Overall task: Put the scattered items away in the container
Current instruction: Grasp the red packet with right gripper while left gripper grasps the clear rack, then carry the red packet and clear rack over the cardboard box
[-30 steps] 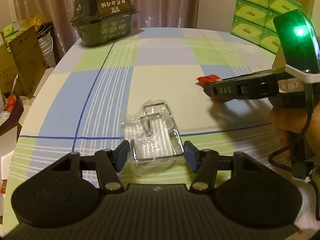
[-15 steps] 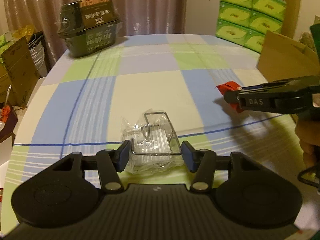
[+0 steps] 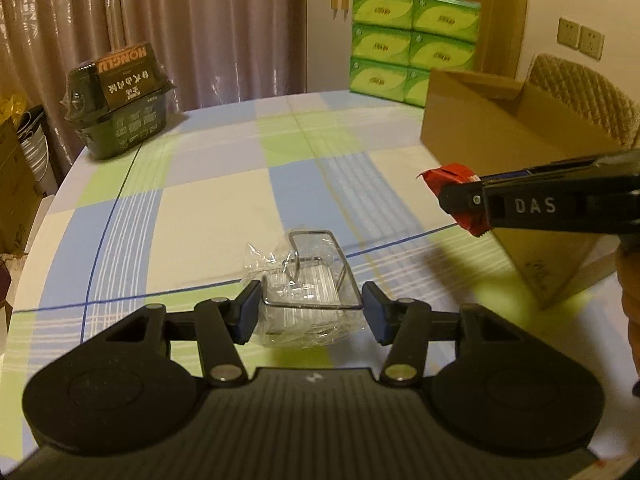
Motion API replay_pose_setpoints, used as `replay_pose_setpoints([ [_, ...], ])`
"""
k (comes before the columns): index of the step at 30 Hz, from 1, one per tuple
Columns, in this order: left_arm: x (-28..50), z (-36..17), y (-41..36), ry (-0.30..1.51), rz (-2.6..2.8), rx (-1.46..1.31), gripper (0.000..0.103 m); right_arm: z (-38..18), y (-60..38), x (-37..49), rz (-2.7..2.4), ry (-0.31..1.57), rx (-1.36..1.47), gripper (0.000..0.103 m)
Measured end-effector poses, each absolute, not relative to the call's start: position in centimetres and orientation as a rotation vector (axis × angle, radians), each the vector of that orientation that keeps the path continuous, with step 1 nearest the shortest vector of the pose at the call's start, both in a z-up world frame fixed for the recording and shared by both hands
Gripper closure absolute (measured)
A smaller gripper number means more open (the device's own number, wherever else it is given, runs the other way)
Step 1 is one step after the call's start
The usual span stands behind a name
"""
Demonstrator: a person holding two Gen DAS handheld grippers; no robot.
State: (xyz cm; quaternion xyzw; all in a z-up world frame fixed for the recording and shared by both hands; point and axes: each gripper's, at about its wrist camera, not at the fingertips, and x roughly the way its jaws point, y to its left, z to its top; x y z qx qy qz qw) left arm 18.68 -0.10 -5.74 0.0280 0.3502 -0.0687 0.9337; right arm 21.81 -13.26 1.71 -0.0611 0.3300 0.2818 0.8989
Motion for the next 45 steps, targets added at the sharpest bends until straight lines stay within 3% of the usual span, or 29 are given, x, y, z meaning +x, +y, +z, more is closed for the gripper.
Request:
replay_pose_setpoints([
  [18, 11.5, 2.6, -7.7, 0.612, -0.231, 0.062, 0.055, 10.4, -24.5, 12.7, 0.508, 0.568, -0.005, 0.077],
  [32, 11.3, 4.6, -17.3, 0.604, -0.351, 0.108, 0.055, 11.5, -33.9, 13.2, 0.395, 0.548, 0.042, 0.077],
  [45, 15.1, 4.4, -20.9, 0.620, -0.367, 0.120, 0.055, 10.5, -37.3, 16.8, 0.355, 0.558, 0.072, 0.077],
])
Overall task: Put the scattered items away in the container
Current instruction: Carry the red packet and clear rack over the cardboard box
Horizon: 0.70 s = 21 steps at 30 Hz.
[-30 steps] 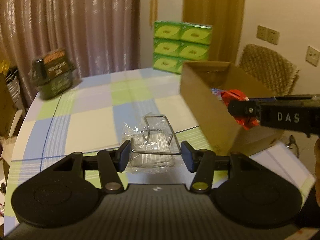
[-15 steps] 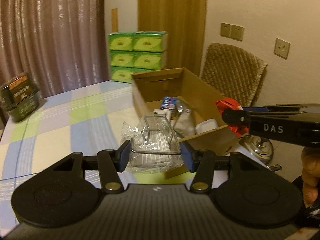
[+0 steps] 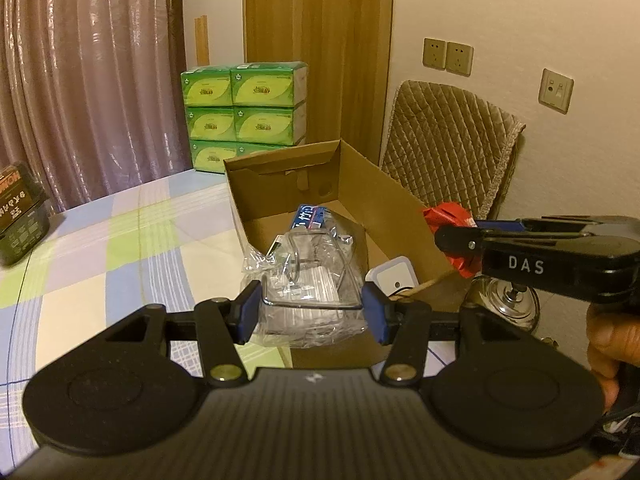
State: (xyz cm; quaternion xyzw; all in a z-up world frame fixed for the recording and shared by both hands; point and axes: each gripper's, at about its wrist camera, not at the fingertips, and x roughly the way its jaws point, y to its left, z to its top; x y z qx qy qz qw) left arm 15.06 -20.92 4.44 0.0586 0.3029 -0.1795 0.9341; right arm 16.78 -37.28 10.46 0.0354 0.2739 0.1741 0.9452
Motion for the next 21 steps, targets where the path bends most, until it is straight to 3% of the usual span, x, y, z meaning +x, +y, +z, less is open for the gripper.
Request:
replay_pose_setpoints([
  [21, 19.8, 3.1, -22.9, 0.616, -0.383, 0.096, 0.052, 10.2, -37.9, 21.5, 0.343, 0.560, 0.065, 0.077],
])
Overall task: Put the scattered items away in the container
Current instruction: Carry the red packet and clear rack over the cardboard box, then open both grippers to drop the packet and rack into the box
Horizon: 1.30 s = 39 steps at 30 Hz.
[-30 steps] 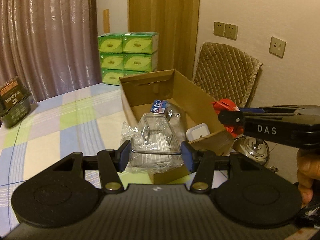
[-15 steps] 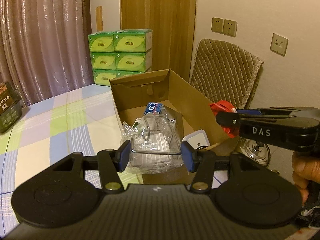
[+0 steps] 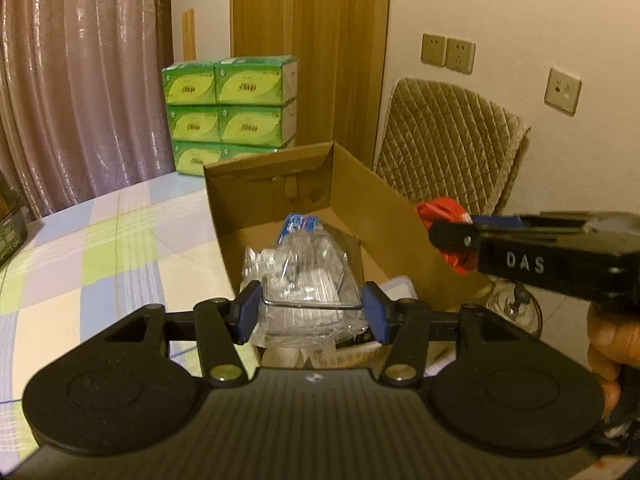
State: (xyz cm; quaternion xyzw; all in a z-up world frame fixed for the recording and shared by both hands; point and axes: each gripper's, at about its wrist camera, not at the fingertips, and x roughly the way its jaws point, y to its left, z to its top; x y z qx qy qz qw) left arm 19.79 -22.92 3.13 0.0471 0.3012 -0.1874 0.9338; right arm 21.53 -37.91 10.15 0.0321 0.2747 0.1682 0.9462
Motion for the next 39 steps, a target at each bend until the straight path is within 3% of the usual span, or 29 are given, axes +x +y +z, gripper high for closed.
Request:
replay_pose_setpoints([
  [3, 20.7, 2.9, -22.9, 0.615, -0.360, 0.092, 0.038, 10.1, -37.9, 22.0, 0.343, 0.561, 0.063, 0.077],
  [17, 20.1, 2.1, -20.1, 0.635, -0.299, 0.058, 0.033, 9.3, -36.2, 24.6, 0.394, 0.585, 0.069, 0.076],
  [18, 20.0, 2.1, -20.0, 0.635, -0.296, 0.057, 0.027, 9.3, -36.0, 24.9, 0.406, 0.593, 0.075, 0.070],
  [19, 19.9, 2.1, -19.9, 0.635, -0.293, 0.056, 0.021, 9.2, -35.9, 25.1, 0.412, 0.600, 0.076, 0.042],
  [21, 19.6, 2.1, -19.7, 0.635, -0.287, 0.059, 0.018, 9.2, -35.8, 25.0, 0.397, 0.584, 0.079, 0.013],
  [30, 18.0, 2.0, -19.4, 0.637, -0.255, 0.066, 0.002, 9.2, -37.0, 23.2, 0.369, 0.592, 0.119, 0.013],
  [39, 14.9, 2.4, -19.6, 0.666, -0.204, 0.051, 0.001, 9.6, -38.7, 18.5, 0.314, 0.647, 0.079, 0.011],
])
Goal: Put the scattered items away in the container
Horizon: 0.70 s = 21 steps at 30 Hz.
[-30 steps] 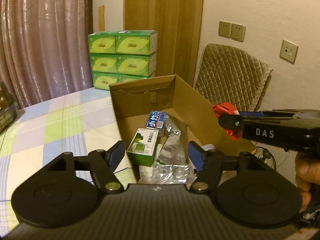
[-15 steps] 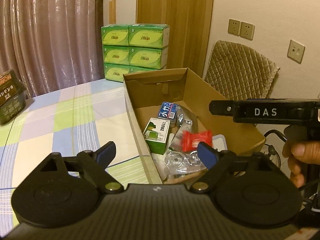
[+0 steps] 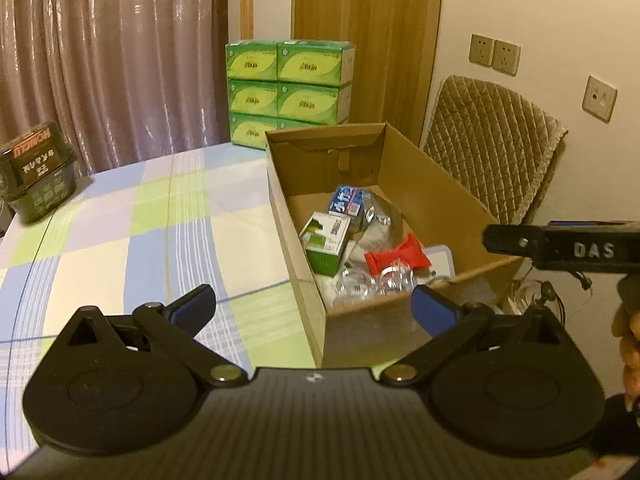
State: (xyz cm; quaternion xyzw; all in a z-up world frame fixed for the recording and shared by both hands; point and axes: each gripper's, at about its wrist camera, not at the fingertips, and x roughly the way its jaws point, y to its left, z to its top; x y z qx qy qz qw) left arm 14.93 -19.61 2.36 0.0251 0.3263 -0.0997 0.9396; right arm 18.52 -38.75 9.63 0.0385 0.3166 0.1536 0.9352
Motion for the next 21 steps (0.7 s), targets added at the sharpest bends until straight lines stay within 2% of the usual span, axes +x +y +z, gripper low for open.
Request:
replay_pose_setpoints([
  [21, 6.0, 6.1, -20.1, 0.633, -0.101, -0.077, 0.001, 11.5, -39.4, 5.8, 0.268, 0.635, -0.113, 0.002],
])
